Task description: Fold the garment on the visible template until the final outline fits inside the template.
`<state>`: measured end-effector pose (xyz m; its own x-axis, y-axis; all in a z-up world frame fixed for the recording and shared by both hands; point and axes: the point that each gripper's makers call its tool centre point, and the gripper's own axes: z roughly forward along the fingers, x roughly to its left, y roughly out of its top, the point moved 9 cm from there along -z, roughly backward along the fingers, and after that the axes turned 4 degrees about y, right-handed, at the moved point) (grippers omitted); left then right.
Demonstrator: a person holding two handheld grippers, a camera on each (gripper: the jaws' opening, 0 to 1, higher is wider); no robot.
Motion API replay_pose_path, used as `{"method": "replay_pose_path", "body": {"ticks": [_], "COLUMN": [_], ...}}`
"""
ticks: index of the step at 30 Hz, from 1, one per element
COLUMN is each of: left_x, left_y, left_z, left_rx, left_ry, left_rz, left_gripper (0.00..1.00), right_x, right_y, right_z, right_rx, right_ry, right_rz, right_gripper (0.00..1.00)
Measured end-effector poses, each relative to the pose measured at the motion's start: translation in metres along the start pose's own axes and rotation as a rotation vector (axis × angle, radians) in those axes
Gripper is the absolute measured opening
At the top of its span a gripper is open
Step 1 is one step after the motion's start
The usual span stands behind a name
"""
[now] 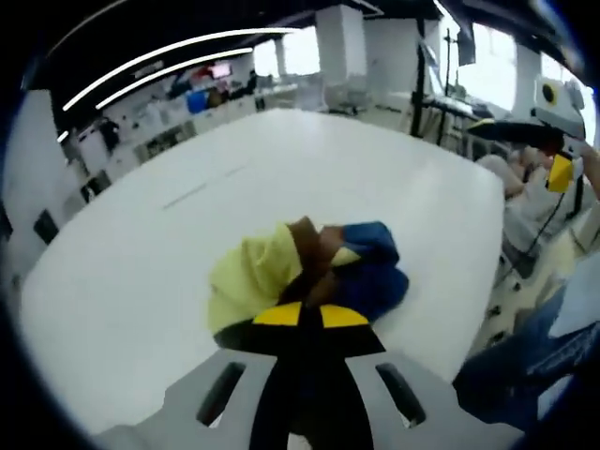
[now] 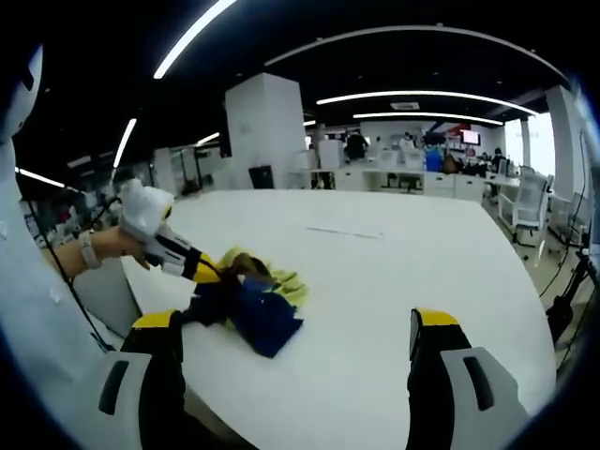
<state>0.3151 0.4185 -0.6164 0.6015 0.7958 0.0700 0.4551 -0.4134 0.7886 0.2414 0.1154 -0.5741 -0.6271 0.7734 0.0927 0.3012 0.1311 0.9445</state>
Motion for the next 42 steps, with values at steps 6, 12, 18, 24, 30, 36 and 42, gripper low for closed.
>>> {"method": "replay_pose_path", "body": {"ticks": [6, 12, 18, 24, 30, 36, 42], "left_x": [0.003, -0.002, 0.003, 0.001, 0.009, 0.012, 0.01], "left_y": [-0.005, -0.004, -0.007, -0.002, 0.0, 0.001, 0.003], "left_z": [-0.005, -0.007, -0.002, -0.011, -0.027, -0.035, -0.04], "left_rx": [-0.012, -0.022, -0.026, -0.041, -0.073, -0.085, -0.081], "left_ry": [-0.02, -0.047, -0.05, -0.046, 0.004, 0.025, 0.034], "left_rz": [-0.056, -0.08, -0.096, -0.119, -0.124, -0.123, -0.1], "left_gripper": [0.01, 0.01, 0.0, 0.0, 0.0, 0.0, 0.0], "right_x": [0.004, 0.007, 0.008, 0.009, 0.011, 0.016, 0.031], "right_y": [-0.001, -0.002, -0.003, -0.003, -0.007, -0.01, -0.019], "right_z": [0.002, 0.002, 0.003, 0.002, 0.009, 0.024, 0.042], "right_rx": [0.007, 0.016, 0.02, 0.022, 0.028, -0.004, 0.052], "right_ry": [0.009, 0.02, 0.021, 0.022, 0.053, 0.109, 0.214], "right_rz": [-0.004, -0.006, -0.005, -0.008, 0.011, 0.06, 0.117], "right_gripper": [1.0, 1.0, 1.0, 1.0, 0.98, 0.87, 0.73]}}
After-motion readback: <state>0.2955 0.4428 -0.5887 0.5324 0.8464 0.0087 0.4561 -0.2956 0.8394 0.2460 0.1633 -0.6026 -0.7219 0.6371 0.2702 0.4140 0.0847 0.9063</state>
